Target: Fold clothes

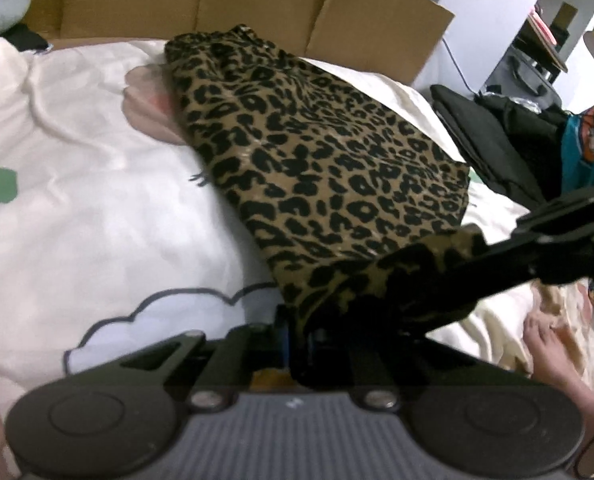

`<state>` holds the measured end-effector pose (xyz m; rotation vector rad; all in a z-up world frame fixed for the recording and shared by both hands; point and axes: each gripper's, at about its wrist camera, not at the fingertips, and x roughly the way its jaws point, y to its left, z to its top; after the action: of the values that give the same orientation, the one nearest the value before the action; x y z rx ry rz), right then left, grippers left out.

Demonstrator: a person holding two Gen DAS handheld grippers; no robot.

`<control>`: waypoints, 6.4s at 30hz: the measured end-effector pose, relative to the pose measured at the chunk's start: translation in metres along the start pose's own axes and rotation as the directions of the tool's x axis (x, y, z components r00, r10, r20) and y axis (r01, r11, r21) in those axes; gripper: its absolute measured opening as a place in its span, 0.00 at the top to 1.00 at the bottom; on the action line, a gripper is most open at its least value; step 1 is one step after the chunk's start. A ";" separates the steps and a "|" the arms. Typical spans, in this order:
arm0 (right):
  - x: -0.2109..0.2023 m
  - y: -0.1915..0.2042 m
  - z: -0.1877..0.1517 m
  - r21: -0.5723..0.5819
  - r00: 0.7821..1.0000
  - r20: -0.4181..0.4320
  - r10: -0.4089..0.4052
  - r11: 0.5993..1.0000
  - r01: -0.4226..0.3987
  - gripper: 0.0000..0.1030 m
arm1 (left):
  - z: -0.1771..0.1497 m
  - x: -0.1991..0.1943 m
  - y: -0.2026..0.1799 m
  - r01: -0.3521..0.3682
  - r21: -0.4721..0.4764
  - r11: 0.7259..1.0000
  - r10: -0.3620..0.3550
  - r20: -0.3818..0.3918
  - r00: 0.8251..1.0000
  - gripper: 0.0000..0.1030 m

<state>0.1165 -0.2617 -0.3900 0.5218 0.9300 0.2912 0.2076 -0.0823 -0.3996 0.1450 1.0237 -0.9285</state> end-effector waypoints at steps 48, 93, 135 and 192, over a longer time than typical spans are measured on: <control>0.015 -0.001 0.018 -0.094 0.999 -0.034 0.018 0.995 -0.021 0.99 | -0.023 -0.017 -0.048 0.028 0.051 0.998 -0.027 -0.036 0.999 0.56; 0.040 0.021 -0.017 -0.174 0.990 -0.101 0.094 0.978 -0.111 0.97 | -0.061 -0.032 -0.056 0.023 0.193 0.981 -0.007 -0.081 0.997 0.98; -0.026 -0.070 0.007 -0.043 0.988 0.020 -0.151 0.987 0.152 0.68 | -0.029 -0.002 0.047 0.129 -0.419 0.899 -0.132 0.022 0.991 0.67; -0.027 -0.125 -0.012 0.045 0.938 0.001 -0.346 0.937 0.345 0.68 | -0.118 0.035 0.053 0.438 -0.880 0.184 -0.363 0.353 0.862 0.64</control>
<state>0.0931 -0.3751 -0.4452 0.3903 1.0026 -0.0505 0.1741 -0.0099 -0.5072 -1.2708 1.4420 -0.6102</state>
